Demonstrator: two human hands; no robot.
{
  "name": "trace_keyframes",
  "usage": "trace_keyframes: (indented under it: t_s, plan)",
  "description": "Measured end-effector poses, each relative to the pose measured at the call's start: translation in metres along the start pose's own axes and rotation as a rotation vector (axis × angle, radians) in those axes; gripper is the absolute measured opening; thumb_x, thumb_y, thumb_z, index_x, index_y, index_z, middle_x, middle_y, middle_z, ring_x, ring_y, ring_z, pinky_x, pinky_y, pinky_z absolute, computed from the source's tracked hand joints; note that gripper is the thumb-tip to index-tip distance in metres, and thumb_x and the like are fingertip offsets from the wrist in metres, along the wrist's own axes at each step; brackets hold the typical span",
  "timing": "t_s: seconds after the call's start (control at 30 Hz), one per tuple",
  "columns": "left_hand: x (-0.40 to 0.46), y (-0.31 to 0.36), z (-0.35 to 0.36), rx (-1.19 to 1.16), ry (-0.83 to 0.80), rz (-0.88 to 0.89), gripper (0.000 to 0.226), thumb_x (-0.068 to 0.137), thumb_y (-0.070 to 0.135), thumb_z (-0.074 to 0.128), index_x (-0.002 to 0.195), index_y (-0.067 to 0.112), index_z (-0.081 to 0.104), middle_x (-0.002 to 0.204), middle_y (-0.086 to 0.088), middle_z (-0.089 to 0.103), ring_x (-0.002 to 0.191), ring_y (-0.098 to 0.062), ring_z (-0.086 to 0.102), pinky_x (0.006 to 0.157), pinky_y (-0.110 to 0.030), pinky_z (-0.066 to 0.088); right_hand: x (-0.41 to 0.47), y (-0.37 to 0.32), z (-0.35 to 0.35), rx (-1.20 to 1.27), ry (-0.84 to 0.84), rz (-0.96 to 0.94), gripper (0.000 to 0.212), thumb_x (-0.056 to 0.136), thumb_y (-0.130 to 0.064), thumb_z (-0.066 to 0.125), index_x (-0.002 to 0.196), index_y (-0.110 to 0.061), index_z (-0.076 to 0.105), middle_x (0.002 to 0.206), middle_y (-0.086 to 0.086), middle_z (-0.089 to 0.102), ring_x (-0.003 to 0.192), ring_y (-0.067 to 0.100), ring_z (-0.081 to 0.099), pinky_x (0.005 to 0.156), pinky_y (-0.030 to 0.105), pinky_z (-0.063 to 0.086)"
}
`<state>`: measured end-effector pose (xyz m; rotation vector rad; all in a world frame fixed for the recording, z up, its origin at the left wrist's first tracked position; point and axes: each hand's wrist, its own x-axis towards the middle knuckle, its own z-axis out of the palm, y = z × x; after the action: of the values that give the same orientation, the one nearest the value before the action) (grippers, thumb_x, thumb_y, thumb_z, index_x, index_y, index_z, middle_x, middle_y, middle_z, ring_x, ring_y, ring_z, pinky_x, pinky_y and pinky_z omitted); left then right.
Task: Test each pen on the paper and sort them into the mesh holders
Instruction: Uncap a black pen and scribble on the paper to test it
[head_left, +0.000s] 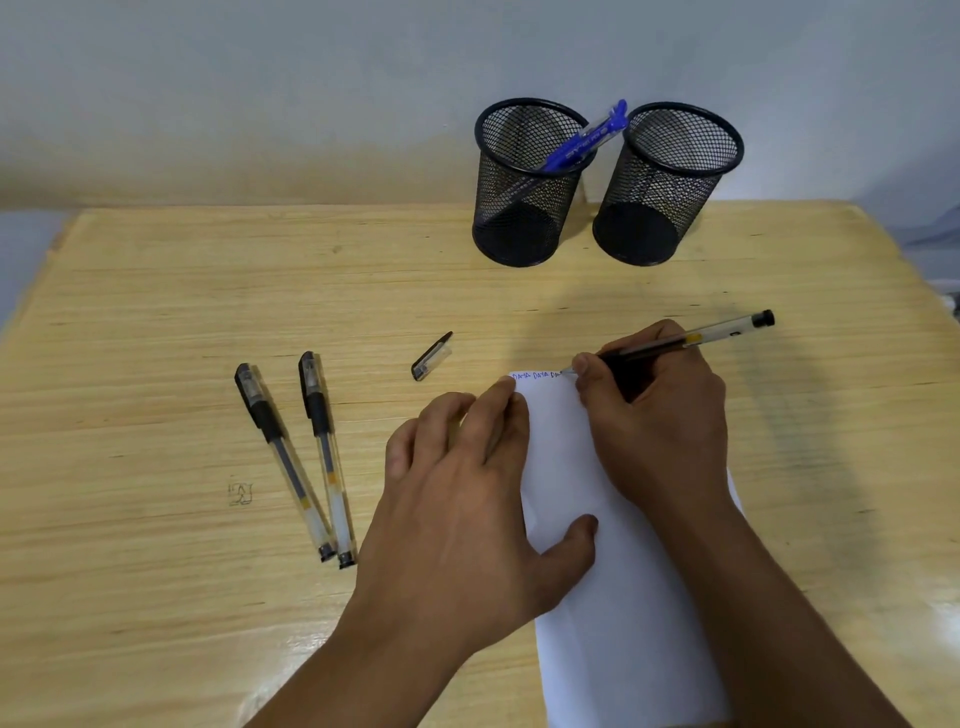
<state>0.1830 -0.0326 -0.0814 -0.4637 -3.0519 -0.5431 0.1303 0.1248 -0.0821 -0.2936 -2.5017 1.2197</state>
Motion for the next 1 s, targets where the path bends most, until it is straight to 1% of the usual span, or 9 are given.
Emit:
trace_keyframes:
  t_s: [0.17, 0.4, 0.63, 0.77, 0.9, 1.0]
  plan:
    - [-0.0001, -0.0005, -0.0002, 0.000, -0.010, 0.000, 0.085, 0.074, 0.075, 0.049, 0.134, 0.015, 0.053, 0.147, 0.002, 0.045, 0.133, -0.026, 0.036, 0.105, -0.041, 0.019, 0.0001, 0.0003, -0.0006, 0.017, -0.024, -0.007, 0.016, 0.084, -0.021, 0.074, 0.083, -0.020, 0.058, 0.067, -0.022, 0.059, 0.070, -0.020, 0.058, 0.060, -0.004, 0.038]
    - [-0.0004, -0.0007, 0.0012, -0.004, -0.006, 0.000, 0.084, 0.074, 0.075, 0.049, 0.134, 0.016, 0.053, 0.146, 0.002, 0.045, 0.133, -0.026, 0.036, 0.107, -0.041, 0.019, 0.0001, 0.0005, -0.0006, 0.002, 0.008, -0.010, 0.018, 0.084, -0.022, 0.075, 0.080, -0.023, 0.057, 0.064, -0.022, 0.057, 0.068, -0.023, 0.056, 0.061, -0.005, 0.037]
    - [-0.0004, -0.0011, 0.0018, -0.015, 0.005, 0.006, 0.084, 0.074, 0.074, 0.050, 0.133, 0.016, 0.053, 0.146, 0.002, 0.045, 0.133, -0.026, 0.036, 0.107, -0.041, 0.019, 0.0004, 0.0005, 0.0004, 0.004, -0.005, -0.011, 0.017, 0.084, -0.021, 0.074, 0.082, -0.020, 0.057, 0.064, -0.023, 0.058, 0.067, -0.022, 0.057, 0.058, -0.005, 0.037]
    - [-0.0003, -0.0010, 0.0013, -0.016, 0.005, 0.004, 0.084, 0.074, 0.074, 0.050, 0.134, 0.016, 0.053, 0.147, 0.002, 0.045, 0.133, -0.026, 0.036, 0.106, -0.042, 0.020, -0.0001, -0.0003, 0.0004, 0.007, 0.004, -0.014, 0.016, 0.085, -0.021, 0.074, 0.083, -0.020, 0.058, 0.066, -0.023, 0.058, 0.070, -0.022, 0.057, 0.062, -0.004, 0.038]
    - [-0.0004, -0.0013, 0.0014, -0.014, 0.005, 0.010, 0.083, 0.074, 0.074, 0.050, 0.133, 0.016, 0.052, 0.147, 0.002, 0.044, 0.133, -0.026, 0.036, 0.106, -0.041, 0.019, -0.0012, -0.0007, -0.0001, 0.031, -0.014, -0.013, 0.017, 0.086, -0.019, 0.073, 0.085, -0.018, 0.056, 0.068, -0.020, 0.059, 0.070, -0.021, 0.057, 0.061, -0.004, 0.038]
    - [-0.0009, -0.0017, 0.0014, -0.014, 0.007, 0.009, 0.084, 0.074, 0.075, 0.049, 0.135, 0.016, 0.052, 0.148, 0.002, 0.043, 0.134, -0.026, 0.035, 0.107, -0.041, 0.019, -0.0010, -0.0003, -0.0003, 0.034, -0.019, -0.006, 0.016, 0.085, -0.020, 0.074, 0.086, -0.018, 0.058, 0.069, -0.021, 0.058, 0.070, -0.023, 0.056, 0.061, -0.005, 0.038]
